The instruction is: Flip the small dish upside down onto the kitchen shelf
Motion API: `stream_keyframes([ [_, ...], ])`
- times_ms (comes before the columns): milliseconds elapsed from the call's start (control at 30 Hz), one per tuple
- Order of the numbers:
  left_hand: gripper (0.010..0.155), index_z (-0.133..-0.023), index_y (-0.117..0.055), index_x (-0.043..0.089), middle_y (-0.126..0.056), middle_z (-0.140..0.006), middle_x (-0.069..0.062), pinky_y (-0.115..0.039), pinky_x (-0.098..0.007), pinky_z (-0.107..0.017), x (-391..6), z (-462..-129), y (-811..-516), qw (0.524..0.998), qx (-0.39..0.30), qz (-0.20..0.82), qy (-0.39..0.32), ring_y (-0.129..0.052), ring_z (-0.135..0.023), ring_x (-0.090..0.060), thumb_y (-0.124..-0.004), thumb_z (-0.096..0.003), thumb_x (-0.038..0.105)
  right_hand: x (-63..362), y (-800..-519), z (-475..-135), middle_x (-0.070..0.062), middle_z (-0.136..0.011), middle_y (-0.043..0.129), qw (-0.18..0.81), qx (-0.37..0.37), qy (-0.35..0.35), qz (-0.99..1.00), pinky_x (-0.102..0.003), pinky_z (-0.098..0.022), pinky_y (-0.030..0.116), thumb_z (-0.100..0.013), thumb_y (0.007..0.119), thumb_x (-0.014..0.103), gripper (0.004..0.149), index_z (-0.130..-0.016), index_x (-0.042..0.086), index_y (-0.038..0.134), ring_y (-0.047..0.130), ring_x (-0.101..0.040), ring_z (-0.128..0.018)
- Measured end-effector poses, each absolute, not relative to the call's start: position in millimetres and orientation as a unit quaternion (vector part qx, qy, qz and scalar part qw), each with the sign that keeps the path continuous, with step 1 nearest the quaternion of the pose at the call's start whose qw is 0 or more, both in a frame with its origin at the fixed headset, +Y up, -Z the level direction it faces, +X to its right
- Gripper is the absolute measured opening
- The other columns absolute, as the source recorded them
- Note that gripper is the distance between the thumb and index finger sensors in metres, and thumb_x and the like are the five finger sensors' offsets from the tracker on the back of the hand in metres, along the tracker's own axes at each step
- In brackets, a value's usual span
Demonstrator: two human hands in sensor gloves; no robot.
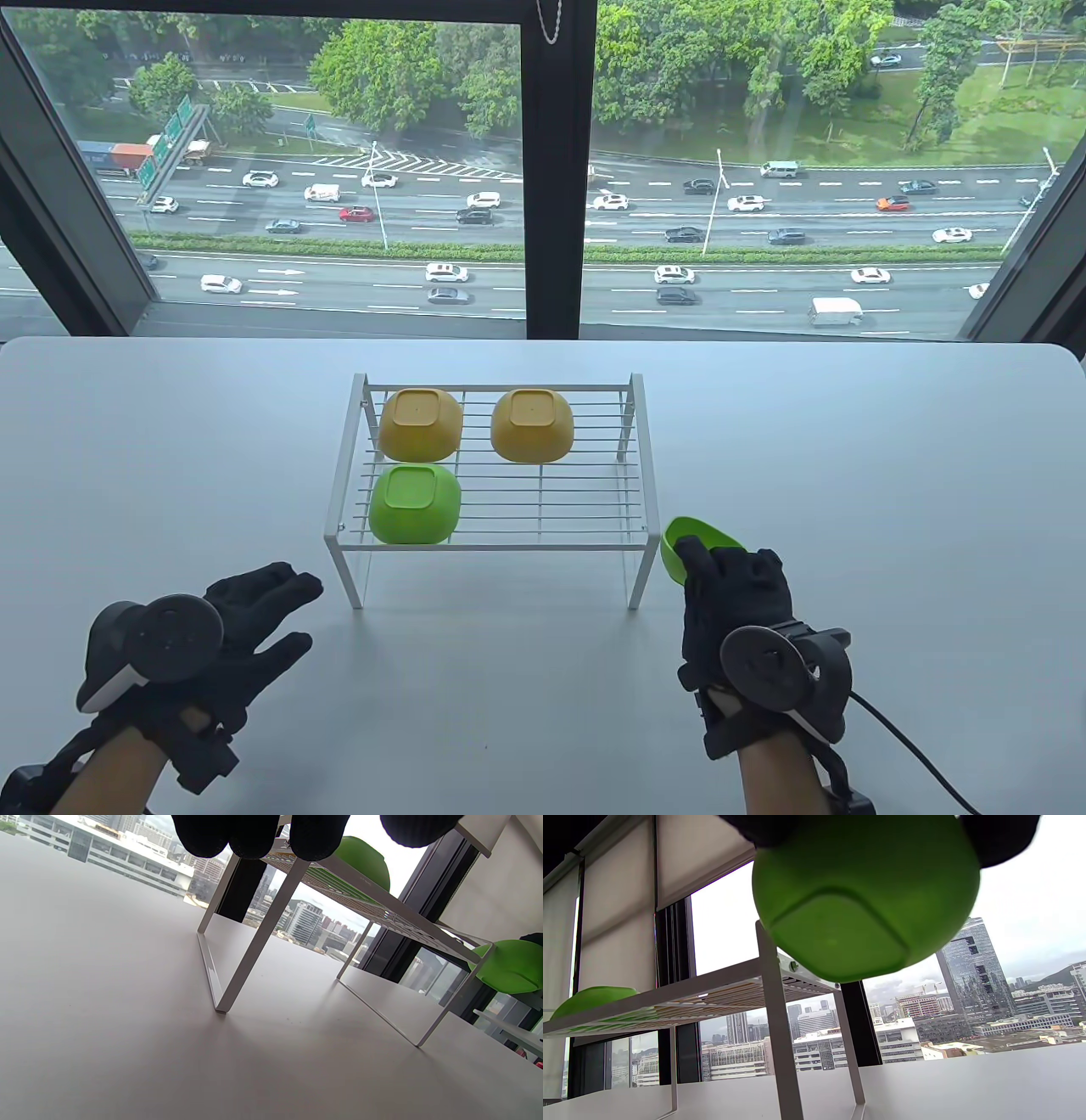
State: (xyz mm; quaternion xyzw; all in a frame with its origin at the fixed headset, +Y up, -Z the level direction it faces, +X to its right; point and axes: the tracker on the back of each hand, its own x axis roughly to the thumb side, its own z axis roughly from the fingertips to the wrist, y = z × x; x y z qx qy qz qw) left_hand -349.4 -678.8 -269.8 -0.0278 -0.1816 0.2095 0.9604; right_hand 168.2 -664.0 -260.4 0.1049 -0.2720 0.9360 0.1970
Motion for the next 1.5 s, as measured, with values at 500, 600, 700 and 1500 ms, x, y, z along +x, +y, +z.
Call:
stream_keyframes([
  [500, 0.069, -0.109, -0.062, 0.03, -0.055, -0.117, -0.011, -0.046, -0.072, -0.076, -350, -269, -677, 0.96, -0.021, 0.21, -0.187, -0.06, -0.104, -0.041, -0.066, -0.0453, 0.058, 171, -646, -243, -0.006, -0.075, 0.083, 0.223, 0.126, -0.36, 0.897, -0.067, -0.062, 0.067, -0.05, 0.066, 0.033, 0.048, -0.095, 0.022, 0.073, 0.08, -0.027, -0.065],
  [600, 0.069, -0.108, -0.062, 0.03, -0.056, -0.117, -0.011, -0.046, -0.071, -0.076, -350, -269, -677, 0.96, -0.021, 0.209, -0.187, -0.06, -0.104, -0.041, -0.066, -0.0452, 0.058, 170, -643, -241, -0.005, -0.074, 0.083, 0.223, 0.129, -0.36, 0.897, -0.067, -0.061, 0.069, -0.05, 0.066, 0.034, 0.048, -0.095, 0.021, 0.073, 0.08, -0.026, -0.063],
  [700, 0.069, -0.108, -0.062, 0.03, -0.055, -0.117, -0.011, -0.046, -0.072, -0.076, -350, -269, -676, 0.96, -0.02, 0.21, -0.187, -0.06, -0.104, -0.041, -0.066, -0.0453, 0.058, 169, -641, -238, -0.005, -0.073, 0.083, 0.234, 0.135, -0.361, 0.892, -0.067, -0.06, 0.071, -0.05, 0.065, 0.035, 0.048, -0.095, 0.021, 0.072, 0.08, -0.025, -0.062],
  [1500, 0.069, -0.108, -0.062, 0.03, -0.055, -0.118, -0.009, -0.046, -0.071, -0.076, -353, -271, -673, 0.957, -0.014, 0.22, -0.187, -0.059, -0.105, -0.042, -0.066, -0.0452, 0.058, 137, -639, -238, -0.001, -0.073, 0.076, 0.256, 0.221, -0.256, 0.906, -0.058, -0.051, 0.084, -0.048, 0.079, 0.053, 0.066, -0.102, 0.021, 0.058, 0.077, -0.019, -0.057],
])
